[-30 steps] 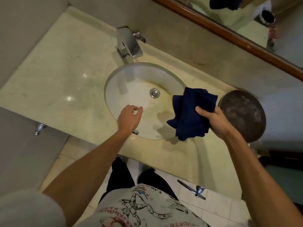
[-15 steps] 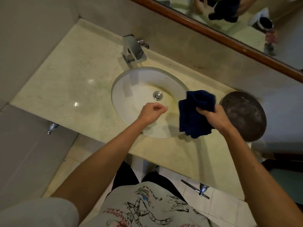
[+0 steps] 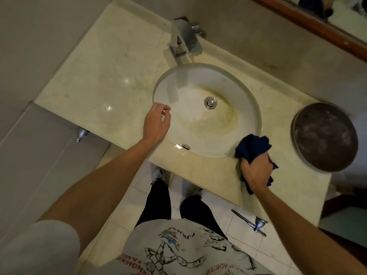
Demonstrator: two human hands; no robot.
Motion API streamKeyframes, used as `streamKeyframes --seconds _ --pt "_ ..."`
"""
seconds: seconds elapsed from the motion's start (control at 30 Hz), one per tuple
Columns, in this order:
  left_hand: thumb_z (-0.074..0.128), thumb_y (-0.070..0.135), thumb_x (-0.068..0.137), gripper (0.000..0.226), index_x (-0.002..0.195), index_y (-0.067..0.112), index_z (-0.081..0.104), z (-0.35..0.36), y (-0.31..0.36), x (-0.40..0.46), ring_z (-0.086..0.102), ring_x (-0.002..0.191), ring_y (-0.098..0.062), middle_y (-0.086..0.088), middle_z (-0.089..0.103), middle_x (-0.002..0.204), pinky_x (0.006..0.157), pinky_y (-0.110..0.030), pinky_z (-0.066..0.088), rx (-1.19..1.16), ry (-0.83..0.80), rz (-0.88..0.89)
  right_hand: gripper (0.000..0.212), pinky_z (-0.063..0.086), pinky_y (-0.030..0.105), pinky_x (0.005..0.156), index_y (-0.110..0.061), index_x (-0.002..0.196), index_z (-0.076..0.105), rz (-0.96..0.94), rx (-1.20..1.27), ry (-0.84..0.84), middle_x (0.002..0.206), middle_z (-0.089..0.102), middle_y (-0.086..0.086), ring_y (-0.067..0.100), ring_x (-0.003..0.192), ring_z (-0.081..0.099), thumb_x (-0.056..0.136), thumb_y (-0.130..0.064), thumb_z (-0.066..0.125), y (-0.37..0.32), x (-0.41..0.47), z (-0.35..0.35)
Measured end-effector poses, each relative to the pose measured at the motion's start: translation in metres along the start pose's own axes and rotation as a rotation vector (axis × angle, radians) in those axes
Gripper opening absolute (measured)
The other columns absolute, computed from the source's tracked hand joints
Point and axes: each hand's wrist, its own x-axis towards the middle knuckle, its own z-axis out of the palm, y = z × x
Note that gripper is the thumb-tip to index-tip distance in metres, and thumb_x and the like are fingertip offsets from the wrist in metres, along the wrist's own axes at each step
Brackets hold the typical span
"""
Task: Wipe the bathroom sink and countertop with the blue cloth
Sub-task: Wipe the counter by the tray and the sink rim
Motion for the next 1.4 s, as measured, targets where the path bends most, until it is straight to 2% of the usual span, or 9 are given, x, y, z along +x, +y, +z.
streamKeyframes --seconds 0.07,0.23,0.33,0.47,0.6,0.67,0.97,1.17,1.4 --pt "0.051 0.014 0.098 0.018 0.103 0.013 0.069 -0.003 0.000 0.002 0.056 0.084 -0.006 0.005 0.062 0.105 0.077 -0.013 0.045 -0.014 0.066 -0.014 0.052 0.052 0.038 0.072 -0.007 0.118 0.054 0.031 0.041 0.009 0.096 0.066 0.012 0.032 0.083 0.064 0.072 -0.028 0.049 -0.019 -0.027 0.022" --pt "0.051 0.031 0.091 0.018 0.097 0.033 0.067 -0.013 -0.025 0.012 0.066 0.077 -0.013 0.011 0.067 0.084 0.075 -0.045 0.060 -0.202 0.152 -0.346 0.058 0.055 0.041 0.073 -0.002 0.124 0.052 0.089 0.036 -0.088 0.098 0.067 0.018 0.039 0.086 0.066 0.071 -0.017 0.069 -0.084 -0.081 0.072" --pt "0.051 0.034 0.092 0.017 0.097 0.035 0.067 -0.027 -0.033 0.018 0.069 0.076 -0.017 0.010 0.070 0.081 0.074 -0.047 0.061 -0.239 0.219 -0.420 0.059 0.053 0.040 0.060 -0.004 0.125 0.054 -0.092 -0.014 -0.204 0.096 0.065 0.013 0.036 0.076 0.065 0.071 -0.022 0.069 -0.123 -0.090 0.101" --pt "0.045 0.030 0.099 0.024 0.100 0.022 0.068 -0.043 -0.039 0.026 0.058 0.065 -0.012 0.011 0.063 0.074 0.067 -0.045 0.056 -0.200 0.398 -0.435 0.060 0.034 0.030 0.056 -0.009 0.132 0.054 -0.331 -0.135 -0.270 0.112 0.061 0.007 0.031 0.075 0.062 0.075 -0.021 0.068 -0.179 -0.080 0.134" --pt "0.036 0.027 0.103 0.034 0.104 0.011 0.066 -0.051 -0.048 0.030 0.060 0.074 -0.019 -0.001 0.067 0.084 0.067 -0.042 0.050 -0.195 0.630 -0.475 0.054 0.017 0.025 0.047 -0.011 0.134 0.052 -0.506 -0.145 -0.302 0.119 0.058 0.007 0.020 0.068 0.052 0.081 -0.015 0.062 -0.229 -0.047 0.159" --pt "0.035 0.026 0.103 0.034 0.108 0.007 0.063 -0.050 -0.047 0.032 0.061 0.079 -0.024 -0.007 0.068 0.090 0.067 -0.039 0.048 -0.195 0.663 -0.454 0.057 0.020 0.026 0.046 -0.011 0.139 0.048 -0.598 -0.167 -0.326 0.124 0.055 0.008 0.022 0.069 0.054 0.084 -0.014 0.060 -0.254 -0.025 0.170" --pt "0.042 0.022 0.101 0.024 0.116 0.015 0.059 -0.014 -0.042 0.021 0.057 0.092 -0.020 -0.001 0.062 0.104 0.079 -0.035 0.046 0.225 0.379 -0.291 0.056 0.051 0.039 0.072 -0.004 0.142 0.050 -0.569 -0.137 -0.229 0.146 0.046 0.013 0.033 0.104 0.061 0.088 -0.014 0.059 -0.342 0.096 0.201" --pt "0.042 0.021 0.100 0.020 0.113 0.021 0.057 -0.012 -0.041 0.023 0.054 0.089 -0.018 0.002 0.058 0.105 0.076 -0.035 0.045 0.446 0.294 -0.275 0.057 0.053 0.039 0.072 -0.002 0.139 0.051 -0.590 -0.075 -0.199 0.143 0.048 0.017 0.034 0.095 0.063 0.083 -0.014 0.056 -0.335 0.136 0.203" --pt "0.037 0.025 0.096 0.026 0.112 0.021 0.056 -0.016 -0.035 0.023 0.055 0.090 -0.020 0.000 0.058 0.106 0.077 -0.038 0.047 0.468 0.259 -0.301 0.064 0.052 0.040 0.085 -0.006 0.142 0.047 -0.620 0.081 -0.382 0.131 0.062 0.016 0.035 0.111 0.061 0.077 -0.012 0.046 -0.302 0.138 0.138"
